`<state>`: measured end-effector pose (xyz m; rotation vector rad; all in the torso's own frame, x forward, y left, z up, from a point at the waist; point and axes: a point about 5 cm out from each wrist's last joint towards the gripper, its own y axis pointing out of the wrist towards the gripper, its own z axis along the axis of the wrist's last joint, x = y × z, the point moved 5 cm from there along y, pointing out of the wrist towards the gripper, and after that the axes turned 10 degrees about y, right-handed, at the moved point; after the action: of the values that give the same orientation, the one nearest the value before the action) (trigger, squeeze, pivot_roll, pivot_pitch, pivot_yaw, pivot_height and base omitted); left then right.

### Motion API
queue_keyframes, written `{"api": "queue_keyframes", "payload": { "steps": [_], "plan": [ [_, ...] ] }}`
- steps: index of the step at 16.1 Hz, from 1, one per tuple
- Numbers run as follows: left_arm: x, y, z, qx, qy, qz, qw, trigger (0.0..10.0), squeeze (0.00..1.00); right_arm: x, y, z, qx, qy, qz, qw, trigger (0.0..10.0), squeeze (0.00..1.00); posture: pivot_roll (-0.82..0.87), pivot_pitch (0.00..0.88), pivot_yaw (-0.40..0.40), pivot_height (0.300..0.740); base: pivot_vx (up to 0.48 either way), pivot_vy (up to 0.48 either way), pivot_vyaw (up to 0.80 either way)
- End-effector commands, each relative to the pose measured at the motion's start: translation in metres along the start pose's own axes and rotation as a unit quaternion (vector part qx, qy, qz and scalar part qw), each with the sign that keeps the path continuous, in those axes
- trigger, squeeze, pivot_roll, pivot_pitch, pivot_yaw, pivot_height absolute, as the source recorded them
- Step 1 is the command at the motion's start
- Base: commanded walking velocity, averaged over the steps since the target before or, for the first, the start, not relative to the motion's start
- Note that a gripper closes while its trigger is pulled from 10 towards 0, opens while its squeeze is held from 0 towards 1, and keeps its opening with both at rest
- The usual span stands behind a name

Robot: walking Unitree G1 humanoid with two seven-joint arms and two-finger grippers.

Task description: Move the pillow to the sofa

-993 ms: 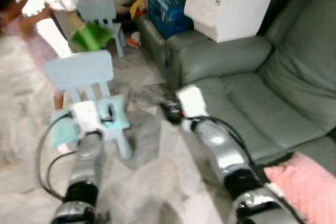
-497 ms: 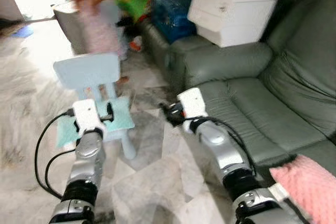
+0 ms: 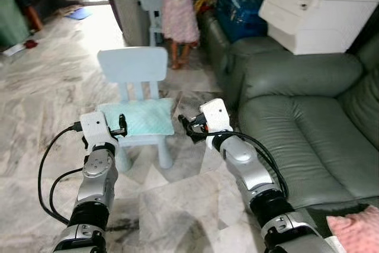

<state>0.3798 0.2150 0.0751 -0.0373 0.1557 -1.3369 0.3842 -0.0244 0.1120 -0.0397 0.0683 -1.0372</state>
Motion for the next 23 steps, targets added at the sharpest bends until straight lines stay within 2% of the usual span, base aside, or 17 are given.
{"api": "queue_keyframes", "payload": {
  "steps": [1, 4, 10, 11, 13, 14, 16, 18, 21, 23],
  "plan": [
    [0.003, 0.002, 0.005, 0.005, -0.001, -0.007, 1.000, 10.0, 0.00, 0.000, 0.002, 0.005, 0.008, 0.000, 0.000, 1.000, 10.0, 0.00, -0.11, 0.000, 0.034, 0.740, 0.000, 0.000, 0.00],
    [0.004, 0.002, 0.000, -0.008, -0.016, -0.008, 1.000, 10.0, 0.00, 0.001, 0.002, 0.005, 0.008, 0.004, -0.004, 1.000, 10.0, 0.00, -0.12, 0.000, 0.033, 0.740, 0.000, 0.000, 0.00],
    [0.006, 0.000, -0.006, -0.020, -0.018, -0.016, 1.000, 10.0, 0.00, 0.004, 0.001, 0.005, 0.010, 0.007, -0.009, 1.000, 10.0, 0.00, -0.11, 0.000, 0.029, 0.740, 0.000, 0.452, 0.00],
    [0.006, -0.001, -0.011, -0.030, -0.012, -0.022, 0.999, 10.0, 0.00, 0.010, -0.001, 0.004, 0.011, 0.005, -0.020, 1.000, 10.0, 0.00, -0.11, 0.000, 0.027, 0.740, 0.000, 0.480, 0.00],
    [0.008, -0.007, -0.027, -0.058, -0.001, -0.052, 0.997, 10.0, 0.00, 0.036, -0.012, -0.004, 0.006, 0.000, -0.061, 0.998, 10.0, 0.00, -0.11, 0.000, 0.024, 0.740, 0.000, 0.459, 0.00],
    [0.008, -0.009, -0.031, -0.063, 0.001, -0.060, 0.996, 10.0, 0.00, 0.044, -0.016, -0.006, 0.005, -0.002, -0.073, 0.997, 10.0, 0.00, -0.10, 0.000, 0.025, 0.740, 0.000, 0.435, 0.00],
    [0.000, -0.013, -0.037, -0.063, 0.016, -0.063, 0.996, 10.0, 0.00, 0.083, -0.035, -0.011, 0.002, 0.002, -0.136, 0.991, 10.0, 0.00, -0.10, 0.000, 0.025, 0.740, 0.000, 0.000, 0.00],
    [-0.002, -0.013, -0.036, -0.061, 0.019, -0.064, 0.996, 10.0, 0.00, 0.104, -0.047, -0.012, 0.004, 0.005, -0.166, 0.986, 10.0, 0.00, -0.11, 0.000, 0.027, 0.740, 0.000, 0.000, 0.00],
    [0.001, -0.011, -0.029, -0.049, 0.018, -0.074, 0.996, 10.0, 0.00, 0.116, -0.057, -0.009, 0.019, 0.002, -0.187, 0.982, 10.0, 0.00, -0.12, 0.000, 0.032, 0.740, 0.000, 0.000, 0.00],
    [0.002, -0.010, -0.025, -0.042, 0.014, -0.082, 0.996, 10.0, 0.00, 0.118, -0.060, -0.008, 0.024, 0.002, -0.193, 0.981, 10.0, 0.00, -0.12, 0.000, 0.036, 0.740, 0.000, 0.000, 0.00]
  ]
}}
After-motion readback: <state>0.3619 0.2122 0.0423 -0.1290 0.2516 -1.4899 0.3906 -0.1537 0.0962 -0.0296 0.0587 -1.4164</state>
